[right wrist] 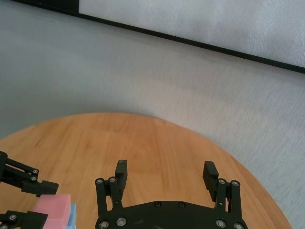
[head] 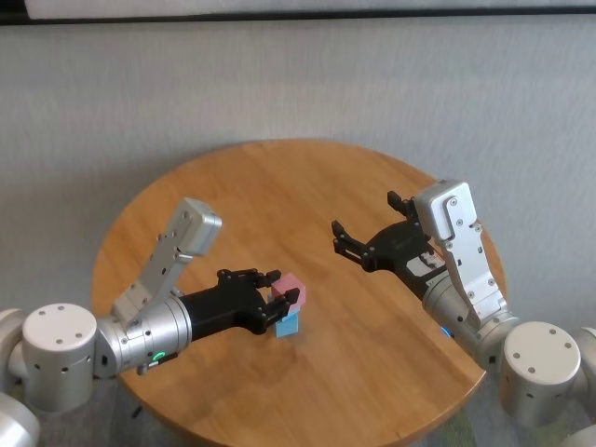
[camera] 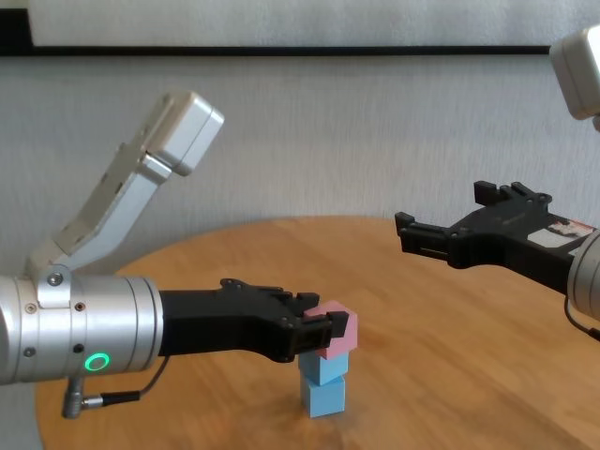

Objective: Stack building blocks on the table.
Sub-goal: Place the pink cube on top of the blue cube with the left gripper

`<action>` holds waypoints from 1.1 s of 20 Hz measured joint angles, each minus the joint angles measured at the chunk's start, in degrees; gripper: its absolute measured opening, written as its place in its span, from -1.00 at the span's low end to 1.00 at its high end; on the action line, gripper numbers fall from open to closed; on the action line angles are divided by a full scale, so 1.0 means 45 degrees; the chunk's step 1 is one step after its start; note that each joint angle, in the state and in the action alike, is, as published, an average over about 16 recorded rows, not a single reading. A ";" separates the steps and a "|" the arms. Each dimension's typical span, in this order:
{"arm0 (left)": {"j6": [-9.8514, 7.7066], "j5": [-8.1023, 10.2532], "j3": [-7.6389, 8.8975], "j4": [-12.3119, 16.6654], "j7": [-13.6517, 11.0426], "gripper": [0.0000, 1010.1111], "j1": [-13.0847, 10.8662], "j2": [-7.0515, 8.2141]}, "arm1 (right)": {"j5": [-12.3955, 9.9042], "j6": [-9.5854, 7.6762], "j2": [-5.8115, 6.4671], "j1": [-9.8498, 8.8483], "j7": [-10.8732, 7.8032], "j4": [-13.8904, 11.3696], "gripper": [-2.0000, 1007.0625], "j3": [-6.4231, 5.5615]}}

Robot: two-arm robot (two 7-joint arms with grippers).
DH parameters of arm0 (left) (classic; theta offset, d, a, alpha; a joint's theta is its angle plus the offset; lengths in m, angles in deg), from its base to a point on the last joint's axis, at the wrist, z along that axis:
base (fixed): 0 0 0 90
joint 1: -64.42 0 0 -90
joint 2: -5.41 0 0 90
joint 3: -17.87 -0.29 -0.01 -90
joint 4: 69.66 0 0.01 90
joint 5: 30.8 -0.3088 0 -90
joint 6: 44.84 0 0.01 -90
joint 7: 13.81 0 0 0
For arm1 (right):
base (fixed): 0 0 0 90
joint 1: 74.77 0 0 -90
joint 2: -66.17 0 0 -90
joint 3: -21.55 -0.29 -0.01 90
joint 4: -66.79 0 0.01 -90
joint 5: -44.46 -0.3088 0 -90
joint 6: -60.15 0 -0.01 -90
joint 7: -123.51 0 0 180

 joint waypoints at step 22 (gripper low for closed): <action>0.0294 0.0202 -0.0241 -0.0468 0.0128 -0.21 0.0416 0.0186 | 0.0000 0.0000 0.0000 0.0000 0.0000 0.0000 1.00 0.0000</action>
